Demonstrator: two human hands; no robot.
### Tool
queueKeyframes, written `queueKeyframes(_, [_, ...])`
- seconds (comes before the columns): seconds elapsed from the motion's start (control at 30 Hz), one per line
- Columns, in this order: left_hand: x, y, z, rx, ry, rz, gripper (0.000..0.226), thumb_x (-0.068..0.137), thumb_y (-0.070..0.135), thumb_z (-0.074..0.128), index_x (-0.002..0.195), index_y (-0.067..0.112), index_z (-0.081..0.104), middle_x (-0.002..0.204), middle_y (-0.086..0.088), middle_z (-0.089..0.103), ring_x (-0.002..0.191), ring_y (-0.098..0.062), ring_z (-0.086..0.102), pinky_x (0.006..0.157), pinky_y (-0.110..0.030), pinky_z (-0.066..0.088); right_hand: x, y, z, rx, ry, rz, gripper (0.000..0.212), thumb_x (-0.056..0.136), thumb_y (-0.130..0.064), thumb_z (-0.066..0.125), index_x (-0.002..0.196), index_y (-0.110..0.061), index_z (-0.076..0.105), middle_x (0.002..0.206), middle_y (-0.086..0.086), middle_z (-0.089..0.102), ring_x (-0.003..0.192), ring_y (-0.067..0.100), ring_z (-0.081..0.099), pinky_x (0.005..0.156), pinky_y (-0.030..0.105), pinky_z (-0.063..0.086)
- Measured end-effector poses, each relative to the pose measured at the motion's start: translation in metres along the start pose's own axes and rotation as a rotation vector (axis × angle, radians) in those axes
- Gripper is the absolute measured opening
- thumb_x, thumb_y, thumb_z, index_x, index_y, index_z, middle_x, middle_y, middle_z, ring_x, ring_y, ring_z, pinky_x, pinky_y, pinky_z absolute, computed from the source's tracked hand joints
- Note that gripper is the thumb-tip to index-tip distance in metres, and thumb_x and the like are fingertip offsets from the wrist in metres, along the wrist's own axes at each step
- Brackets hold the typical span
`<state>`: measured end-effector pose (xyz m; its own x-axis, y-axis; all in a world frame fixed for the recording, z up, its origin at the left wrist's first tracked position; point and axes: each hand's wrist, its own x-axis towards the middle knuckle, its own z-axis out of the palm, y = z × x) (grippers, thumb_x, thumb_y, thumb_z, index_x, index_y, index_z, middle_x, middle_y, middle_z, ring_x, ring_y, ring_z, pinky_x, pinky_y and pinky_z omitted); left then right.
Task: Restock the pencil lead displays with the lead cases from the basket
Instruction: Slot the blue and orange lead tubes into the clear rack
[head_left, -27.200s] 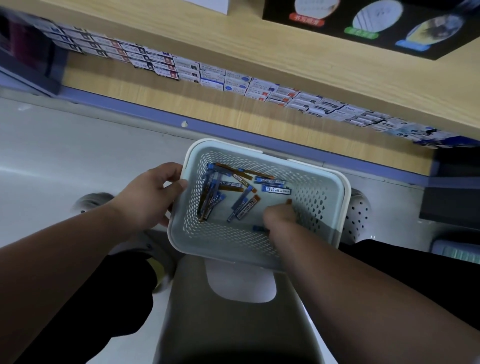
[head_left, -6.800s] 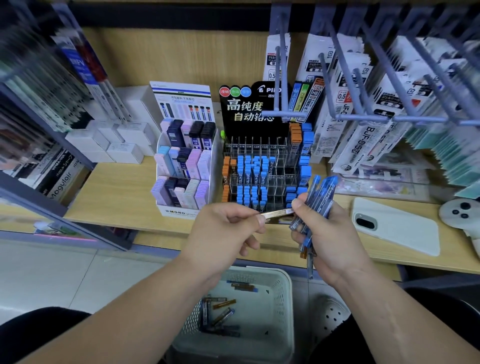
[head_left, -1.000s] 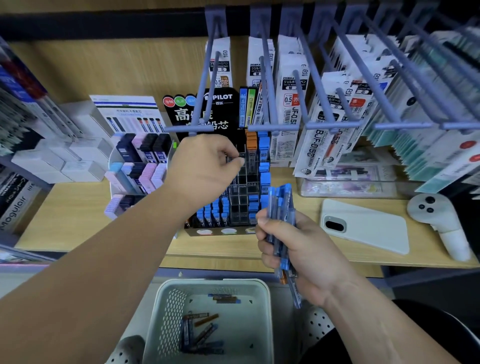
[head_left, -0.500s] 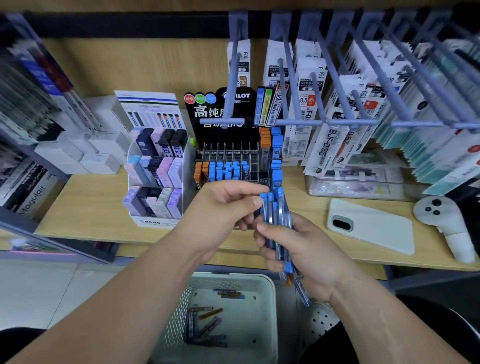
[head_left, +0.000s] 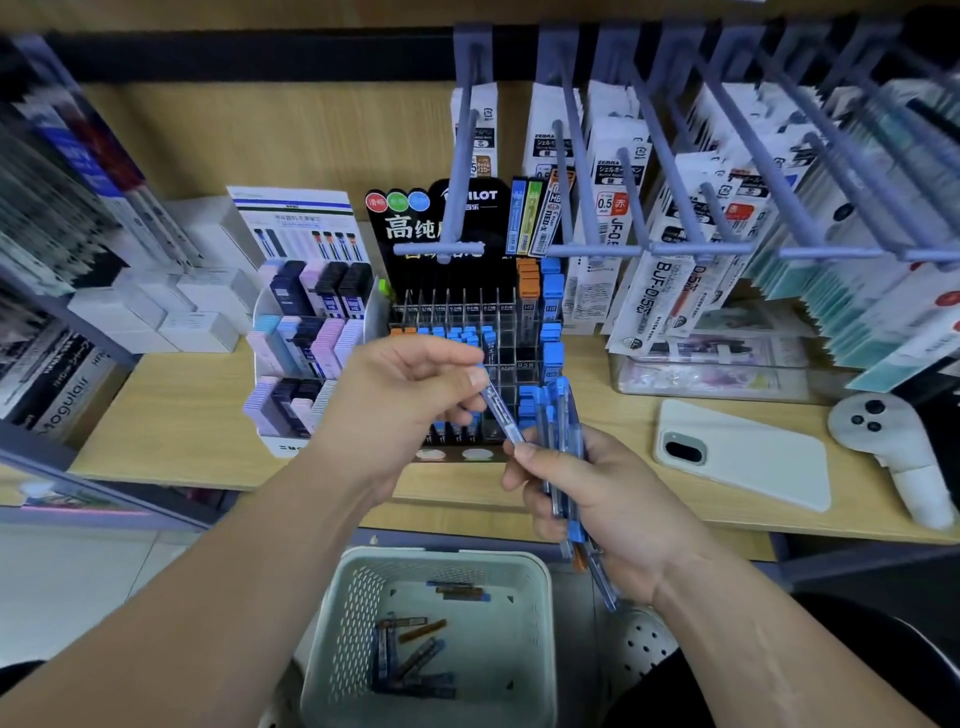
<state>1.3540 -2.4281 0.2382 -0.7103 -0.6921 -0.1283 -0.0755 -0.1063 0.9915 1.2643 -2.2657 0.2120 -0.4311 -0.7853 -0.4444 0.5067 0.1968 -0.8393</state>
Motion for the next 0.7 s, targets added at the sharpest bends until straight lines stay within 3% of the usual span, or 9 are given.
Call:
queueKeyframes(0.1, [0.014, 0.010, -0.005, 0.093, 0.071, 0.097, 0.013, 0.082, -0.004, 0.074, 0.088, 0.007, 0.073, 0.070, -0.012, 0.072, 0.066, -0.021, 0.069, 0.062, -0.028, 0.057, 0.001, 0.000, -0.002, -0.016, 0.038, -0.006, 0.012, 0.095, -0.014, 0.066, 0.105, -0.008, 0.063, 0.081, 0.009, 0.067, 0.057, 0.013, 0.047, 0.048, 0.023, 0.039])
queueKeyframes(0.2, [0.030, 0.018, -0.005, 0.297, 0.123, 0.212, 0.013, 0.082, 0.003, 0.078, 0.085, 0.016, 0.075, 0.071, -0.004, 0.074, 0.070, -0.020, 0.072, 0.068, -0.027, 0.058, 0.002, -0.001, -0.004, -0.025, 0.059, -0.014, 0.006, 0.096, -0.015, 0.065, 0.100, -0.011, 0.064, 0.081, 0.008, 0.066, 0.057, 0.013, 0.047, 0.049, 0.024, 0.040])
queueKeyframes(0.3, [0.043, 0.021, -0.001, 0.562, 0.112, 0.308, 0.012, 0.083, 0.012, 0.079, 0.082, 0.022, 0.074, 0.069, 0.009, 0.069, 0.063, 0.000, 0.064, 0.064, -0.012, 0.050, 0.002, -0.001, -0.005, -0.024, 0.067, -0.020, 0.004, 0.097, -0.015, 0.064, 0.099, -0.011, 0.063, 0.080, 0.008, 0.065, 0.058, 0.013, 0.046, 0.049, 0.025, 0.039])
queueKeyframes(0.4, [0.052, 0.021, 0.007, 0.752, 0.074, 0.380, 0.006, 0.085, 0.013, 0.078, 0.088, 0.018, 0.076, 0.070, 0.020, 0.061, 0.062, 0.011, 0.057, 0.061, -0.002, 0.043, 0.001, -0.002, -0.005, -0.026, 0.076, -0.034, 0.003, 0.097, -0.015, 0.064, 0.097, -0.012, 0.064, 0.079, 0.007, 0.064, 0.058, 0.013, 0.046, 0.050, 0.025, 0.039])
queueKeyframes(0.7, [0.068, 0.016, 0.013, 0.968, 0.067, 0.483, 0.005, 0.085, 0.017, 0.077, 0.090, 0.017, 0.078, 0.057, 0.030, 0.046, 0.059, 0.021, 0.051, 0.059, 0.003, 0.036, 0.000, -0.002, -0.007, -0.012, 0.070, -0.031, 0.007, 0.096, -0.017, 0.066, 0.100, -0.012, 0.065, 0.080, 0.007, 0.065, 0.058, 0.013, 0.047, 0.050, 0.024, 0.040])
